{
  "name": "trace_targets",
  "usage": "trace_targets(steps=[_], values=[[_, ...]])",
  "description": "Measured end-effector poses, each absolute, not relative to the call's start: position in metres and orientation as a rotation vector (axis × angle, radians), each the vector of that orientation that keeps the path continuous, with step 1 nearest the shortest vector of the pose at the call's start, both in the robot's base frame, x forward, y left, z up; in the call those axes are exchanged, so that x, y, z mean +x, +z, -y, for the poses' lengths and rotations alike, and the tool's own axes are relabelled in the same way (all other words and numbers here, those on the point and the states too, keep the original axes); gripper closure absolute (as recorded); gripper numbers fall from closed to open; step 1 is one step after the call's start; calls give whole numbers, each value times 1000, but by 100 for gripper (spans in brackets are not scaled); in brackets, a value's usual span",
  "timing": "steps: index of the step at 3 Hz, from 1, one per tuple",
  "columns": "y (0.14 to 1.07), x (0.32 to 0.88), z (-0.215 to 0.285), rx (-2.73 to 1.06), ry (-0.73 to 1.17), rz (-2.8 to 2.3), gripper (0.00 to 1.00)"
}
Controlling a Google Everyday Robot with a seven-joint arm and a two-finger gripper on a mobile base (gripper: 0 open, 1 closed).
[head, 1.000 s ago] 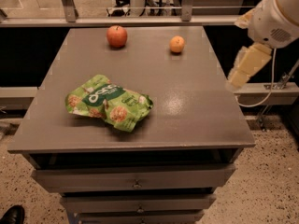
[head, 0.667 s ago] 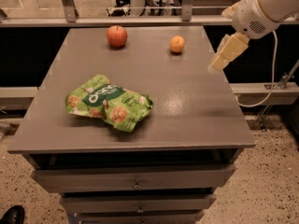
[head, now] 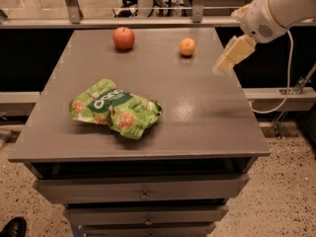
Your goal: Move orange near green rice chip bag
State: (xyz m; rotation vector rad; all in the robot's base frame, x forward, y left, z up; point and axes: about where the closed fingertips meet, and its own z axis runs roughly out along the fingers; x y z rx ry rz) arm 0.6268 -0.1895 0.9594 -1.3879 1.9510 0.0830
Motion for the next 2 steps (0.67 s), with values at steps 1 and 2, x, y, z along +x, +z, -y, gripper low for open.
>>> trace_targets(steps=[1,2], values=[[939,691,167,-1195,237,-1895,0],[927,731,153,-1095,310,-1862,0]])
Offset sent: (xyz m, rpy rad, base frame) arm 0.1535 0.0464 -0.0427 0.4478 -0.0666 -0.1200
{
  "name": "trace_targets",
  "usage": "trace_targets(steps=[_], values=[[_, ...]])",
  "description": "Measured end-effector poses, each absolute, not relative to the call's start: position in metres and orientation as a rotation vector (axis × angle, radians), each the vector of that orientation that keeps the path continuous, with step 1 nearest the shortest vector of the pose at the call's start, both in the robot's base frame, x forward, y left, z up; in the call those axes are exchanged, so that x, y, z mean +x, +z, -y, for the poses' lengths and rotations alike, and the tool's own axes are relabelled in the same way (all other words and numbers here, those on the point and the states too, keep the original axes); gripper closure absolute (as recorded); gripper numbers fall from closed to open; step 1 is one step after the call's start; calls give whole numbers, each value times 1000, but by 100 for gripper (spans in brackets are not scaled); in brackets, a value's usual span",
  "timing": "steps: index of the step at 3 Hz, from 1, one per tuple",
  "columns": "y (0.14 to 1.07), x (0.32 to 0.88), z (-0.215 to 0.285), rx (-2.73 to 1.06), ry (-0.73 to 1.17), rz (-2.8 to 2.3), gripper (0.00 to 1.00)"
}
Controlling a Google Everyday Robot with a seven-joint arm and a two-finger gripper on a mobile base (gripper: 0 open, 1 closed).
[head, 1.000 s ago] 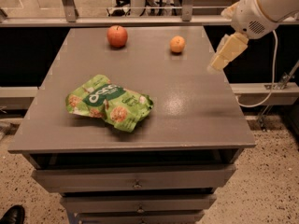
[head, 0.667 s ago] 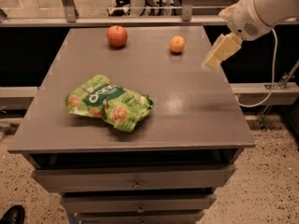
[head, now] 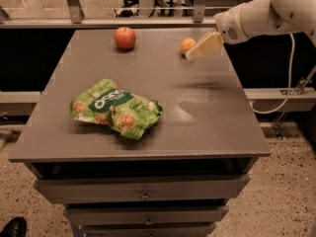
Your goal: Move orange near green rice chip bag
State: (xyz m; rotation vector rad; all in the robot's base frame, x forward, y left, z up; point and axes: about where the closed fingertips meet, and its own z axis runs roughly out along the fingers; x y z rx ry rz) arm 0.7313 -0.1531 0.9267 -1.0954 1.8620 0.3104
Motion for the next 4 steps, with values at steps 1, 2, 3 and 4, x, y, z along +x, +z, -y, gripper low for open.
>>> trace_targets(steps=[1,2,3,4], values=[[900,766,138,-1028,351,-1851,0],[870,801,129,-962,373,-1857,0],[858,817,126,-931,378,-1858,0],[855,824,127,-896,388,-1854,18]])
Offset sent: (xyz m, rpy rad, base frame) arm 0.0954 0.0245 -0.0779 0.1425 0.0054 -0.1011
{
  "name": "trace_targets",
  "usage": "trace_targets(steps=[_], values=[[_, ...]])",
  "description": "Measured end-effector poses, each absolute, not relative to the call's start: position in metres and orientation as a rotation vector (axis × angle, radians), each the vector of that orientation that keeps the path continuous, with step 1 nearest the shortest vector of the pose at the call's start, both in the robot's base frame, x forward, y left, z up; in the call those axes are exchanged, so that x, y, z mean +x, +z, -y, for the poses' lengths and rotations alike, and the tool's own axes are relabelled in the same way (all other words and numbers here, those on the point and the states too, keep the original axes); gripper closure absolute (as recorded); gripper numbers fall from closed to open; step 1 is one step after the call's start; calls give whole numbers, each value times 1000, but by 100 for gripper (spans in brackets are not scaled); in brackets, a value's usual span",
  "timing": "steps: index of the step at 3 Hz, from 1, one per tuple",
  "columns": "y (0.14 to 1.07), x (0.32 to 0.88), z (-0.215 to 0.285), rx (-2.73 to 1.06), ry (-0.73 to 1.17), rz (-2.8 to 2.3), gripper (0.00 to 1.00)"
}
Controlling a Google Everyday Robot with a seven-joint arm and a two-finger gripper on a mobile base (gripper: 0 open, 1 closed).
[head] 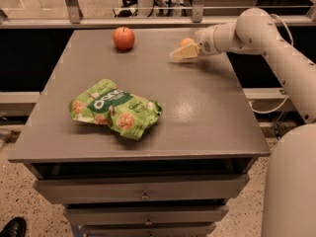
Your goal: Move orange near green rice chip bag
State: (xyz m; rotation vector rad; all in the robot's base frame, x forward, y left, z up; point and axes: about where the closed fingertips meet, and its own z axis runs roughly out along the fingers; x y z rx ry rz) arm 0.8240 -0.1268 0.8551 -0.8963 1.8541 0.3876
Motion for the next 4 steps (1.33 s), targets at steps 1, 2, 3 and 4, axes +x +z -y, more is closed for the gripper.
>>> trace_targets(steps=[1,2,3,4], values=[[862,809,132,-873,412,-1846,50],[867,793,135,-873,433,-1842,73],[881,735,119,-989,551,-1808,100],[884,705,108,-1064,627,-1799,100]])
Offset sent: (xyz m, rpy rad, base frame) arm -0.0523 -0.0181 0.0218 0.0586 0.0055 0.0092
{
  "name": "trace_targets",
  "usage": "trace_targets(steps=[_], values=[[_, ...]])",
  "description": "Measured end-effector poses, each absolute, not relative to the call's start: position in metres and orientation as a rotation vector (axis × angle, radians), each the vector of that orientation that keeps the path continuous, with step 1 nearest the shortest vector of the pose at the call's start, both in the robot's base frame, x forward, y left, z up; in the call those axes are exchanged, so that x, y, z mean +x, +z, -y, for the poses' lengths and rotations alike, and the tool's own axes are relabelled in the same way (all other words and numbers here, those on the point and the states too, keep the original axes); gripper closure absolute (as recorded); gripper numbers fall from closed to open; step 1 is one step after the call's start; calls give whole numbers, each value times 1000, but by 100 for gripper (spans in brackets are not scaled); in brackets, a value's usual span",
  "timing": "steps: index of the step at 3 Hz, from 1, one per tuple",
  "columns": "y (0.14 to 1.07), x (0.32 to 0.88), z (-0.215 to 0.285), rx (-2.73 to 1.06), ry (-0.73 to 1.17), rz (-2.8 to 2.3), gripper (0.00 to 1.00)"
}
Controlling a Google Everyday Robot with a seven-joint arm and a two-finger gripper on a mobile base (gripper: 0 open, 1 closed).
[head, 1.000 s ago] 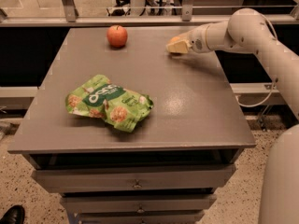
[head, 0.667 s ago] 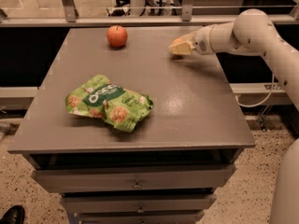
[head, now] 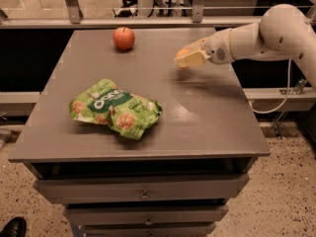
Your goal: Move orange near green rice chip bag
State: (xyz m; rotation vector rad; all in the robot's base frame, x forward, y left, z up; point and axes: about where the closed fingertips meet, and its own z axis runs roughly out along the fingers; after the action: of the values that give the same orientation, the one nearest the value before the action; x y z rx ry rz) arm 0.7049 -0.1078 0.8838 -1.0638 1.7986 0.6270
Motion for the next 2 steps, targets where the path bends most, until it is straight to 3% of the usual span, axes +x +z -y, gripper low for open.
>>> trace_targets(steps=[2], values=[[858,632,59,-1243,891,-1780,100]])
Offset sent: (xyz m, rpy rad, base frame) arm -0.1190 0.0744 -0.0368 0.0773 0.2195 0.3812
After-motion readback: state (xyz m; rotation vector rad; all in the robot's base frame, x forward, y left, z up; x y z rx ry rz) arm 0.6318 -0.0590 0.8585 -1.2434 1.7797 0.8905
